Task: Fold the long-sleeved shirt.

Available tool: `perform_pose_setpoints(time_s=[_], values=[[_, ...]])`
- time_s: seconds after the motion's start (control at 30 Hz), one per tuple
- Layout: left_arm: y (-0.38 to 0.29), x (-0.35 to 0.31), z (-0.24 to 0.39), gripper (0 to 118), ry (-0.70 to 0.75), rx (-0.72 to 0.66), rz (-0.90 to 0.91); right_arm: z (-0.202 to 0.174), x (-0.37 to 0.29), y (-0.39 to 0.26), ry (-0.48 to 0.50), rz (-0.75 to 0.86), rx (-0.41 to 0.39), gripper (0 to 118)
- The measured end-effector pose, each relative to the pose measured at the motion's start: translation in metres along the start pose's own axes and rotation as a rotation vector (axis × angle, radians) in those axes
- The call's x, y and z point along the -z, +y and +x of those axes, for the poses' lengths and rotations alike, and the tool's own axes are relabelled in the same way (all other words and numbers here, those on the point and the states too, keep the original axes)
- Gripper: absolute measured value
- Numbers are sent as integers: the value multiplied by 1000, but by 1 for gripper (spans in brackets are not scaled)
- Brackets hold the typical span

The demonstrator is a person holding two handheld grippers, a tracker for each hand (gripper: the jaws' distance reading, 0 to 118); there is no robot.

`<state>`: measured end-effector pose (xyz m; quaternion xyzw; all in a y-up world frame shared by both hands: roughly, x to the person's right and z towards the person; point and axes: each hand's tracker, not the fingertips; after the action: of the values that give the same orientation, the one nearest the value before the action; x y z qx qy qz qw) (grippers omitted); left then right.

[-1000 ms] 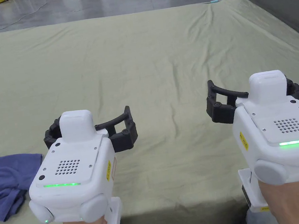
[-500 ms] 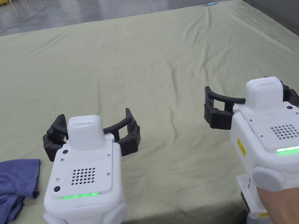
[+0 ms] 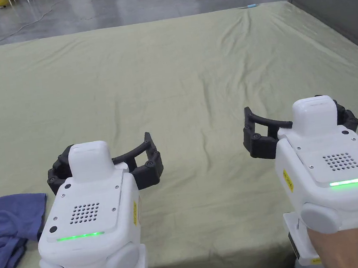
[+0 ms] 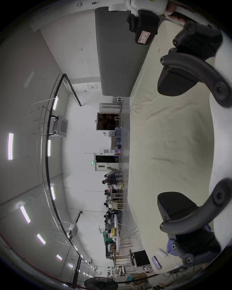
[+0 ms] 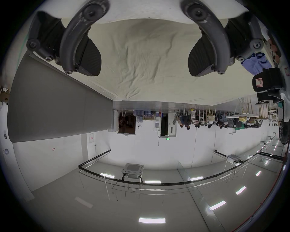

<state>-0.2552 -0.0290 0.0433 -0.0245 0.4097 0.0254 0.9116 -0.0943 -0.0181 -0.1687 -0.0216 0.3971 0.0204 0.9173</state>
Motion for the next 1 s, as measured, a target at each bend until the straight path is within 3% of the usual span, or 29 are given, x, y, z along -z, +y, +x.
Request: perform_pose_setpoints(time_s=[0.1,0.2,0.23,0.33,0.5,0.57,0.7,0.87,0.93,1.0], values=[[7,3,-2,117,-9,-3,-101,0,0,0,0,0,-1,111],[11,3,-12,117,-137,-74,-191,-1,0,0,1,-1,1,111],[11,1,-12,117,-172,-92,-144,-1,0,0,2,-1,2,111],[11,-7,-5,117,-104,-69,-70,-1,0,0,3,-3,-3,111],[18,-3,13,117,48,46,-108,-1,0,0,1,-3,2,111],[18,-1,12,117,73,7,-95,-1,0,0,-1,-3,4,111],[20,0,6,117,64,-41,-107,0,-1,1,4,-3,-1,111],[16,-3,-2,117,-66,-31,-227,2,0,1,-1,-6,24,111],[12,-5,-5,117,-120,-67,-192,2,0,1,-1,-5,28,111],[6,-3,-7,117,-87,-93,-147,1,0,0,-2,-6,12,111]])
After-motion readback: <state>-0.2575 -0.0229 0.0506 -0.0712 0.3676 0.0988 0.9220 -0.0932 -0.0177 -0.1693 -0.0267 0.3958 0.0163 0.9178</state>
